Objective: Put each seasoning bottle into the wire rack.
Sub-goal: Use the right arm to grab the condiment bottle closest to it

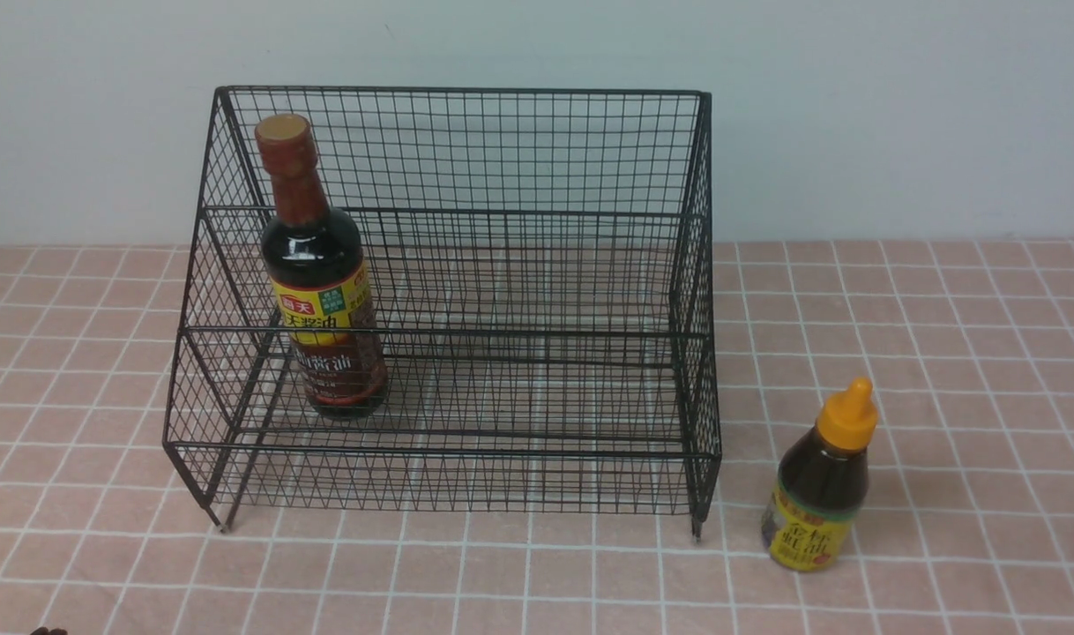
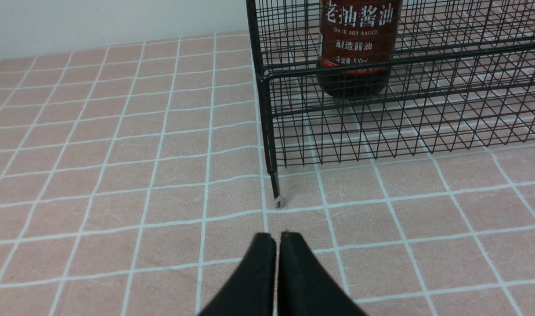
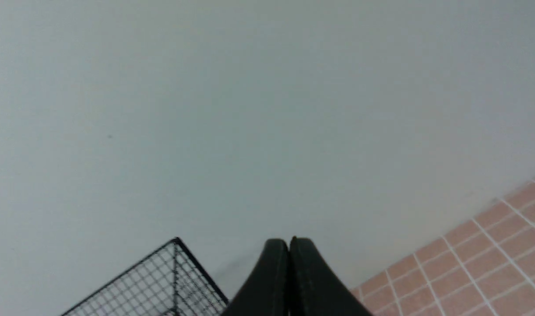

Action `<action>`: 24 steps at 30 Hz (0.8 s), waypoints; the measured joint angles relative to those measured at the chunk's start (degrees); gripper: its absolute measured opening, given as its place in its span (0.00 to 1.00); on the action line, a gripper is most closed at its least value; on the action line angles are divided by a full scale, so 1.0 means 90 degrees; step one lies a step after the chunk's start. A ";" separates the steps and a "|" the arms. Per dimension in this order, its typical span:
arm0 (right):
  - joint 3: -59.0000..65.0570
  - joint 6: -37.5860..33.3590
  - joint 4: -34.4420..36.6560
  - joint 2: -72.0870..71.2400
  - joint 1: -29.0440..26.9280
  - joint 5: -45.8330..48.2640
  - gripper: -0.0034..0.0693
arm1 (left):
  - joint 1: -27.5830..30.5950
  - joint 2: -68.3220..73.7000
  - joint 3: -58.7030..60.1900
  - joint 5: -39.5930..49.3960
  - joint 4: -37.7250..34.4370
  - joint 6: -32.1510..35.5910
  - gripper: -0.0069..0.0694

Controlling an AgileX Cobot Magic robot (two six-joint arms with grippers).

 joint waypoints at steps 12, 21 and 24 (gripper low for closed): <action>-0.5247 -0.2235 -0.0446 0.5142 0.0000 0.5804 0.03 | 0.0000 0.0000 -0.0006 0.0007 0.0008 0.0000 0.08; -0.6764 -0.2440 -0.0393 0.7436 0.0475 0.6887 0.03 | 0.0000 0.0000 -0.0006 0.0010 0.0008 0.0000 0.08; -0.6870 -0.2251 -0.0873 0.7666 0.1110 0.6805 0.04 | 0.0000 0.0000 -0.0006 0.0010 0.0008 0.0000 0.08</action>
